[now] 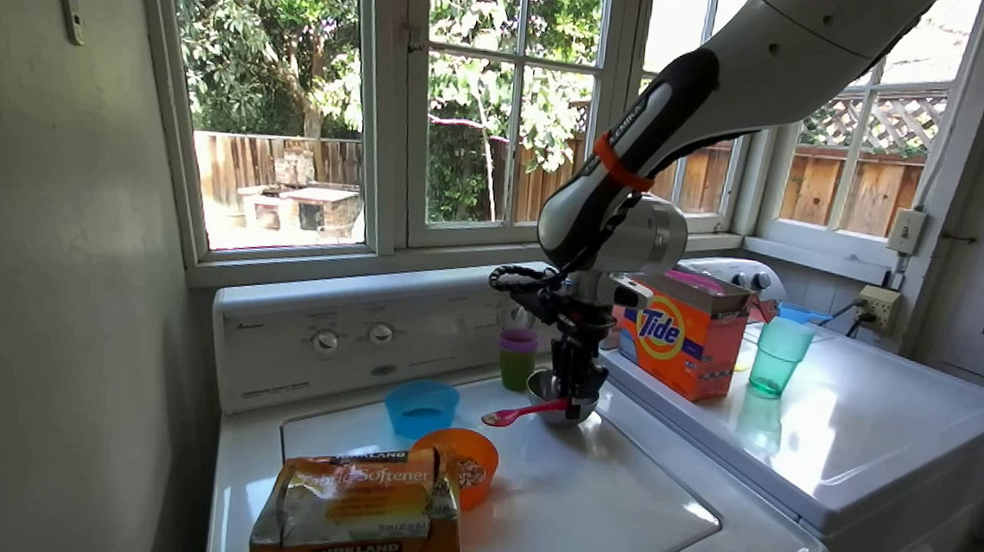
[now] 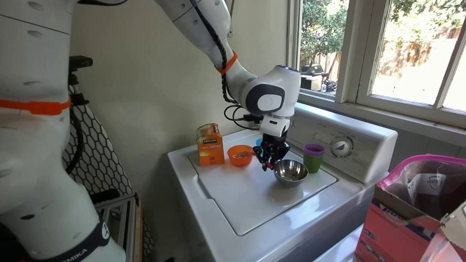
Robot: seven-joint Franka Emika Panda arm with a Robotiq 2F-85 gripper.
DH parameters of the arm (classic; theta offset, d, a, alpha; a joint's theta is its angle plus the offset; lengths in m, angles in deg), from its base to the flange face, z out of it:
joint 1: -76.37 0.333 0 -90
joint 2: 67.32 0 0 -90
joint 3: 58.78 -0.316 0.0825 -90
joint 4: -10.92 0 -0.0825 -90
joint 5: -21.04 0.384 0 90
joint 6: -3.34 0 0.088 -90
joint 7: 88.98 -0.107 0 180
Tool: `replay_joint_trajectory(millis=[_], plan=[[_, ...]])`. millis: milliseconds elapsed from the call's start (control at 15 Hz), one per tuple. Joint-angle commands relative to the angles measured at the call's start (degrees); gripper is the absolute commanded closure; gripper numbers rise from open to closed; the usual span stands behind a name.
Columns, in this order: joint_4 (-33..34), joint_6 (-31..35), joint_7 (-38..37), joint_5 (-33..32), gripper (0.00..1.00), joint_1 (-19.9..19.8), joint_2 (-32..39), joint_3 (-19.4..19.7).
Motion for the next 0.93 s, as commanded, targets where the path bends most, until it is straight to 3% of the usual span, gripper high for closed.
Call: replay_joint_trajectory(millis=[0, 867], plan=[[-2.01, -1.18, 0.15, 3.12, 0.94, -1.7, -1.84, 1.08], [-6.04, -1.46, -0.58, 5.15, 0.94, -4.64, -5.49, 3.66]])
